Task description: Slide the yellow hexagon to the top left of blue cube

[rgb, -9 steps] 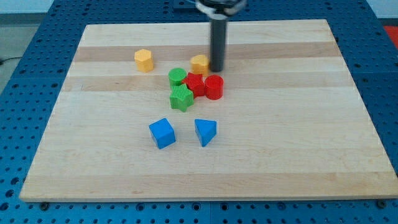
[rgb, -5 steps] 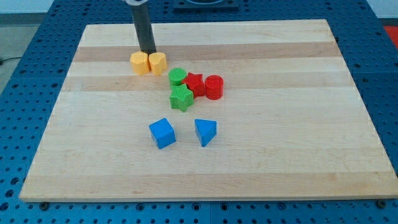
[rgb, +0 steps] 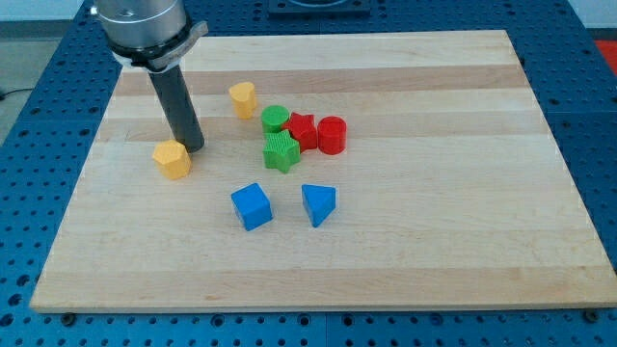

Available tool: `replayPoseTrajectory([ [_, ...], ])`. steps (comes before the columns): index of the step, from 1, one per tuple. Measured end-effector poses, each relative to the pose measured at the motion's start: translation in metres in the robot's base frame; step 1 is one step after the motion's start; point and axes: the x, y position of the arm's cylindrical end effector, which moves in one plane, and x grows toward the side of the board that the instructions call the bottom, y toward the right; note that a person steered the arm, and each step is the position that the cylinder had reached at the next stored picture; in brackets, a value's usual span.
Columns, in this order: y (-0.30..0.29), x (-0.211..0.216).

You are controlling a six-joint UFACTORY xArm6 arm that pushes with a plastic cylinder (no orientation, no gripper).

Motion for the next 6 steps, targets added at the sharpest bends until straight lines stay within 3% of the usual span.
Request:
replayPoseTrajectory([
  [2, -0.039, -0.023],
  [4, -0.055, 0.039],
  [6, -0.031, 0.028],
])
